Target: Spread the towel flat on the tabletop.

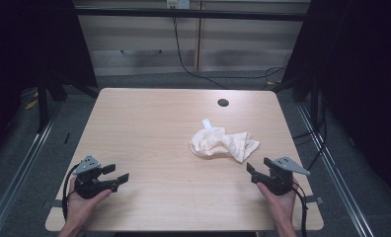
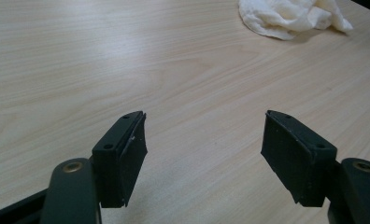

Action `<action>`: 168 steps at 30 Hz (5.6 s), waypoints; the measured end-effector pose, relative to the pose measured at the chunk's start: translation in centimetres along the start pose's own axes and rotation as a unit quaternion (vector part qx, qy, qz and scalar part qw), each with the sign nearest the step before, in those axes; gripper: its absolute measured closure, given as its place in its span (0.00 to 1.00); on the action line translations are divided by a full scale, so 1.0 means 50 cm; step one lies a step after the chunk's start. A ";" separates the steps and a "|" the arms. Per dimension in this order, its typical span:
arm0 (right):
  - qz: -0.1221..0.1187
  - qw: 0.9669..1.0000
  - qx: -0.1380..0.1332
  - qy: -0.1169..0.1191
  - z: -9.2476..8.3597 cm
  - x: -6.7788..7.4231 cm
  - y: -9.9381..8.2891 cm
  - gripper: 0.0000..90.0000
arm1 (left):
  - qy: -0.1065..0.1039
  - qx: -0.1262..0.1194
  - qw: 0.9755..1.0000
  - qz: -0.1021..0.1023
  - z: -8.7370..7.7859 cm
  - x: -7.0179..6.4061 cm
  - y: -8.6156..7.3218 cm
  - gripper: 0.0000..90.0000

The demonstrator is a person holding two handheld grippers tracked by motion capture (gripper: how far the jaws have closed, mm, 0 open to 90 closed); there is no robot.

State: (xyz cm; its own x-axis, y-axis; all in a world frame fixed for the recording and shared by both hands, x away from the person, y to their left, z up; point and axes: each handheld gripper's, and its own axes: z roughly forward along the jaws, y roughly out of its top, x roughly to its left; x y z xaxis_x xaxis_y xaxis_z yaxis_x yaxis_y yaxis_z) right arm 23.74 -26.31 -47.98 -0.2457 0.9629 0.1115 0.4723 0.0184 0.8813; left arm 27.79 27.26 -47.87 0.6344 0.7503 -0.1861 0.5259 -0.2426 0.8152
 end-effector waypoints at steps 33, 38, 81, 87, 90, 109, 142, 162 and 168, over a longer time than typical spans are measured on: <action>-0.039 0.988 0.066 0.131 0.080 -0.027 0.116 0.47 | -0.017 0.009 1.000 0.014 0.015 -0.012 0.004 0.33; -0.050 0.985 0.077 0.143 0.113 -0.024 0.142 0.50 | -0.020 0.012 1.000 0.016 0.017 -0.011 0.004 0.33; -0.059 0.967 0.156 0.192 0.279 0.032 0.115 0.89 | -0.025 0.018 0.999 0.019 0.027 -0.012 0.007 0.33; -0.067 0.964 0.152 0.208 0.268 0.058 0.124 0.89 | -0.027 0.018 0.999 0.020 0.028 -0.014 0.007 0.33; -0.077 0.960 0.151 0.224 0.256 0.087 0.123 0.89 | -0.029 0.016 0.999 0.020 0.029 -0.015 0.007 0.33; -0.108 0.935 0.168 0.292 0.235 0.220 0.075 0.88 | -0.054 0.017 0.997 0.043 0.036 -0.041 0.009 0.44; -0.151 0.933 0.174 0.277 0.110 0.184 0.012 0.53 | -0.090 0.061 0.992 0.071 0.072 -0.071 0.006 0.51; -0.164 0.934 0.138 0.286 0.113 0.195 0.017 0.99 | -0.116 0.077 0.986 0.096 0.102 -0.078 -0.001 0.94; -0.142 0.944 0.102 0.281 0.086 0.169 0.056 0.99 | -0.135 0.037 0.987 0.074 0.077 -0.072 0.016 0.97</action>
State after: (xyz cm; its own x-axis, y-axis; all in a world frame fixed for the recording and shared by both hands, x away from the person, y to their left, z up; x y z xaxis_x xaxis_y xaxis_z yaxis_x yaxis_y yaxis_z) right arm 26.64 -16.98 -46.55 -0.7696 0.6178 0.1614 0.4595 0.3604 0.8117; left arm 28.10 21.97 -48.67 0.8300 0.5141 -0.2164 0.4503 -0.3888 0.8038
